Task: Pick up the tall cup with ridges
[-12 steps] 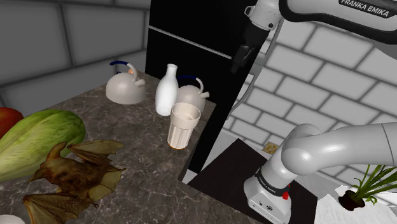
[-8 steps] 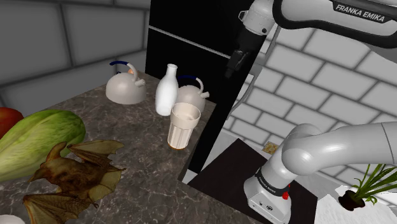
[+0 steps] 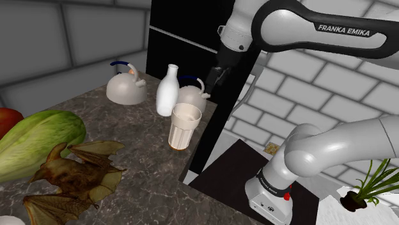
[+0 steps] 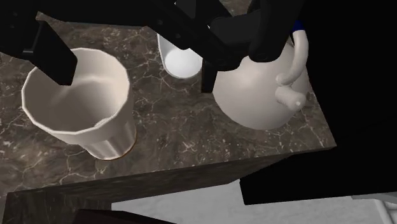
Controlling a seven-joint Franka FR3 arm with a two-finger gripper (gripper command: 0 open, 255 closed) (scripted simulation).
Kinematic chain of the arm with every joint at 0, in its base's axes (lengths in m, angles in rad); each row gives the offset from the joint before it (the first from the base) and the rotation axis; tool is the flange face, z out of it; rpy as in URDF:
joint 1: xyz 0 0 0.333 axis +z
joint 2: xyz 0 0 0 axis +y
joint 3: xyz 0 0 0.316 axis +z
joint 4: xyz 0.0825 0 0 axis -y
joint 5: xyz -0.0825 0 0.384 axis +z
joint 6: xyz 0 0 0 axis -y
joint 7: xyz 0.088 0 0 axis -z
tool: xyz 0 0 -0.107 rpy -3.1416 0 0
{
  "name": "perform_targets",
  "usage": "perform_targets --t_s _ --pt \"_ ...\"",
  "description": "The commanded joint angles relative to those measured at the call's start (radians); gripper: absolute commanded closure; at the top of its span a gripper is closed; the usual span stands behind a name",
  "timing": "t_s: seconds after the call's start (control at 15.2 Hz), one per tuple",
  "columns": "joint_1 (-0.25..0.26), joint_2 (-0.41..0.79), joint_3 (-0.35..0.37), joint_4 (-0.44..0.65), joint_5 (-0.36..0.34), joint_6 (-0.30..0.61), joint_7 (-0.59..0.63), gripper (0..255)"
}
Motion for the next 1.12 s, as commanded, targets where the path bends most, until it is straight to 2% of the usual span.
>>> perform_targets --t_s 0.0,0.33,0.66,1.06 --pt "0.011 0.034 0.039 -0.007 0.018 0.040 0.042 0" --pt "0.032 0.137 0.137 -0.005 0.047 0.136 0.144 0" --pt "0.039 0.268 0.239 0.026 0.046 0.231 0.256 0" --pt "0.037 0.297 0.255 -0.032 0.041 0.317 0.269 0"
